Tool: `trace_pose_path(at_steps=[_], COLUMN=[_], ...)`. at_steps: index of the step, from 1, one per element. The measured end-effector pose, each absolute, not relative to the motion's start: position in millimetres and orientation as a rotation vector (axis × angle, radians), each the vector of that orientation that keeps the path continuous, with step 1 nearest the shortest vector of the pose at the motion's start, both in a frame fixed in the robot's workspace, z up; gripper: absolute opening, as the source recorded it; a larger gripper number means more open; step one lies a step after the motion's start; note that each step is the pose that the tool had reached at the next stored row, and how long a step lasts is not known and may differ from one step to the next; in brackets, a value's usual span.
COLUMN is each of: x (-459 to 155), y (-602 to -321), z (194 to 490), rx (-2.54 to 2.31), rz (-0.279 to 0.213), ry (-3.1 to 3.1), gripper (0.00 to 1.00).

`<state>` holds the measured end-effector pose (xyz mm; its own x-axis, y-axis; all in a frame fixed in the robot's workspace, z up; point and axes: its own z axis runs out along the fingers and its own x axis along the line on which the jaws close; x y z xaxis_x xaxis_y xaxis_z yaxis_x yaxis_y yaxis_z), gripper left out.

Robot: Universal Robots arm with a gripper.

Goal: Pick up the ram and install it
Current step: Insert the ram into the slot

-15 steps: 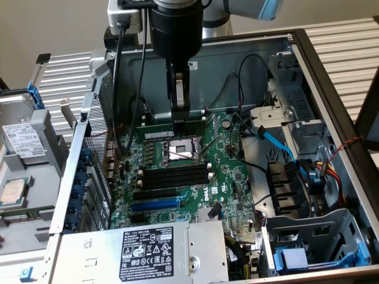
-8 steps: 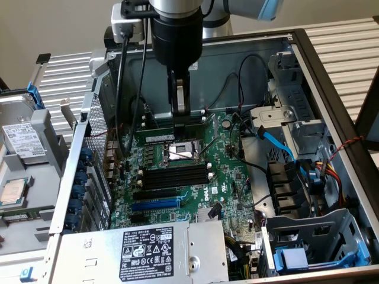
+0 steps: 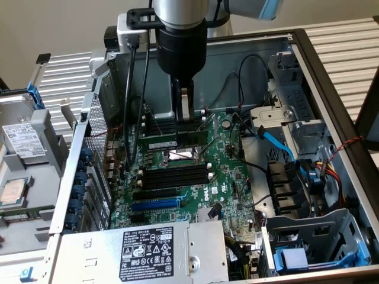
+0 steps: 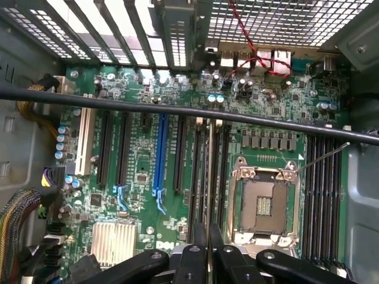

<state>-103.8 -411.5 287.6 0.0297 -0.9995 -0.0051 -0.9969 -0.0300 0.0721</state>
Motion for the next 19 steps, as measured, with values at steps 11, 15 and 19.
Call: trace_pose_path(at_steps=[11,15,19], x=[-103.7,-103.8,-103.8], y=[-410.9,-411.0,-412.2], z=[274.5,269.4,265.6], rx=[2.217,2.216,2.216], rz=[-0.079,-0.077,-0.077], ry=[-2.152,-2.151,-2.151], gripper=[0.13,0.13,0.13])
